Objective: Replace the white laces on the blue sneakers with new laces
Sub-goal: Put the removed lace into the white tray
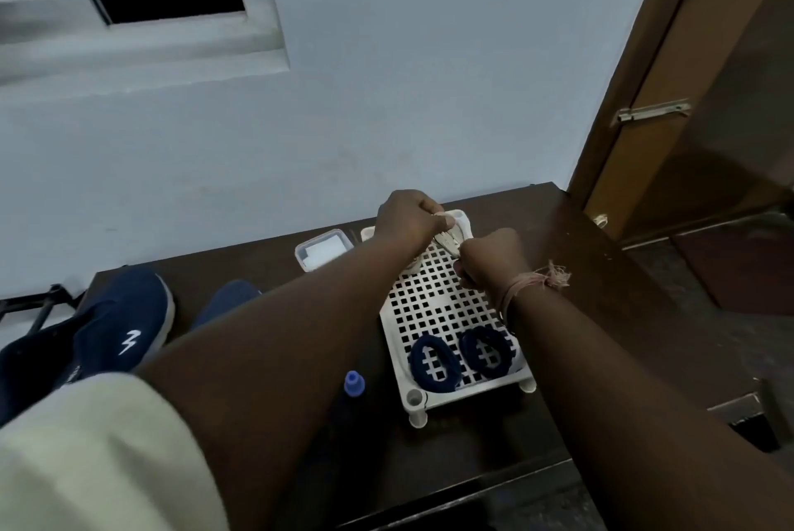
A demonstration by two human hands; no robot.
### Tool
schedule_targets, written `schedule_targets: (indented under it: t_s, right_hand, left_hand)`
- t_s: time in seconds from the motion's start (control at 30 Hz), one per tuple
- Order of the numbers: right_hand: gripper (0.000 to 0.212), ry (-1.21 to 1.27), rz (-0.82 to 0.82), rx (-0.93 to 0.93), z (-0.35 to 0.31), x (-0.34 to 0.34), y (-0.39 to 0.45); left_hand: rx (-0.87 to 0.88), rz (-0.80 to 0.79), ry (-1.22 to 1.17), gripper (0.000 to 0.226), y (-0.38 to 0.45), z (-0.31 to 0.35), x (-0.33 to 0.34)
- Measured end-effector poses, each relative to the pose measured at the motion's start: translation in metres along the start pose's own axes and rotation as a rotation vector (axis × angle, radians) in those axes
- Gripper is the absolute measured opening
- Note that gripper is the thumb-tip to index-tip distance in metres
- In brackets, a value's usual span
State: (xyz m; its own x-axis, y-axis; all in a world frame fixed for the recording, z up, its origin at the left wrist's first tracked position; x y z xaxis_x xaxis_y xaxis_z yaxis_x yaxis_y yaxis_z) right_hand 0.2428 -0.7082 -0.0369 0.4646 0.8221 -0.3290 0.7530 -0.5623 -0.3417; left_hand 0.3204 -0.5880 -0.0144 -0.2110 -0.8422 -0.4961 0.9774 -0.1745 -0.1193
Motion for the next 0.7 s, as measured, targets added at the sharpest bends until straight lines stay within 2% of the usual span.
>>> schedule_targets:
  t_s: [0.1, 0.13, 0.2, 0.27, 0.37, 0.5, 0.63, 0.7]
  right_hand:
    - [0.013, 0.042, 0.062, 0.037, 0.004, 0.006, 0.009]
    - [0.004, 0.029, 0.079, 0.037, 0.007, 0.007, 0.012]
    - [0.026, -0.013, 0.086, 0.018, 0.011, 0.009, 0.02]
    - [0.035, -0.069, 0.095, -0.016, 0.015, 0.012, 0.027]
    - [0.014, -0.099, 0.128, -0.082, 0.014, 0.017, 0.029]
    - [0.023, -0.262, 0.128, -0.176, 0.008, 0.023, 0.028]
    - [0.027, -0.528, 0.116, -0.246, -0.008, 0.019, 0.021]
    - [0.017, -0.637, 0.099, -0.269, -0.016, 0.015, 0.017]
  left_hand:
    - [0.118, -0.054, 0.257, 0.013, 0.017, 0.006, 0.01]
    - [0.16, -0.073, 0.354, 0.015, 0.022, 0.005, 0.015]
    - [0.221, -0.105, 0.482, 0.017, 0.029, 0.002, 0.023]
    - [0.245, -0.12, 0.54, 0.018, 0.035, -0.002, 0.029]
    - [0.28, -0.11, 0.65, 0.023, 0.04, -0.005, 0.034]
    - [0.319, -0.075, 0.822, 0.024, 0.038, -0.005, 0.035]
    - [0.408, 0.025, 0.985, 0.01, 0.027, 0.003, 0.033]
    - [0.412, 0.068, 0.984, 0.016, 0.022, 0.004, 0.028]
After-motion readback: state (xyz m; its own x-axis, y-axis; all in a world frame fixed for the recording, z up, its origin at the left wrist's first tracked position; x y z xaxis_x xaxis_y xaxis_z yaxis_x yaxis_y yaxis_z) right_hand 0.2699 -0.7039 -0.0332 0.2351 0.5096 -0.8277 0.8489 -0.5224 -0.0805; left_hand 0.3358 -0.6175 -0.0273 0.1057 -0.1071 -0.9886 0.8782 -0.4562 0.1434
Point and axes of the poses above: each hand's wrist, its own y-axis towards the middle knuckle, its own x-axis out of the palm, z = x × y, the point moved 4 cm from there along y, towards the middle knuckle, and after that the axes turned 3 degrees about -x, right-handed, at the moved point
